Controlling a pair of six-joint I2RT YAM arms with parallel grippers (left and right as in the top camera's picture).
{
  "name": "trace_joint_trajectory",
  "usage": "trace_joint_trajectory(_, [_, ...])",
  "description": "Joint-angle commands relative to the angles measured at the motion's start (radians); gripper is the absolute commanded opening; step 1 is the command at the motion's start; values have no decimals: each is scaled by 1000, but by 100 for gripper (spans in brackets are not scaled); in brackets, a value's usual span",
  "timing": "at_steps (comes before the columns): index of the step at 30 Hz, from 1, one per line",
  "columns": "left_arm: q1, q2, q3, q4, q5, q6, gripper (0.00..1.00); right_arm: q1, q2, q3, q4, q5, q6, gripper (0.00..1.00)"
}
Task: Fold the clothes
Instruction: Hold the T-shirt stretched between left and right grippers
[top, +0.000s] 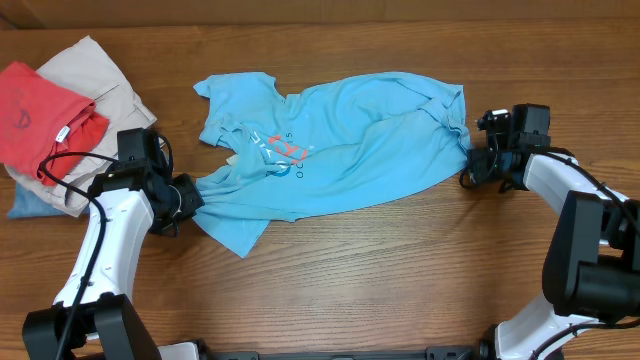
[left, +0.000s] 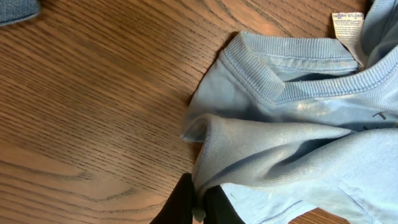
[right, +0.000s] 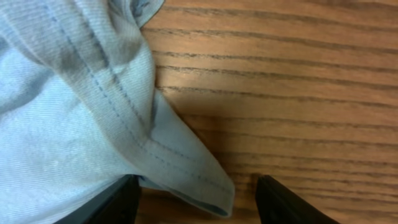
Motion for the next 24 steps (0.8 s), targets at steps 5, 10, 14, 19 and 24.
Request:
trace_joint_trajectory(5, [3, -6, 4, -1, -7, 23, 7, 5, 4, -11, 18, 16, -10, 57])
trace_joint_trajectory(10, [3, -6, 4, -1, -7, 23, 7, 4, 4, -11, 23, 17, -10, 57])
trace_joint_trajectory(14, [3, -6, 4, -1, -7, 23, 7, 5, 4, -9, 25, 16, -10, 58])
trace_joint_trajectory(19, [3, -6, 4, 3, -7, 23, 8, 5, 4, -3, 27, 16, -10, 59])
trace_joint_trajectory(24, [3, -6, 4, 3, -7, 23, 8, 4, 4, 23, 27, 20, -10, 62])
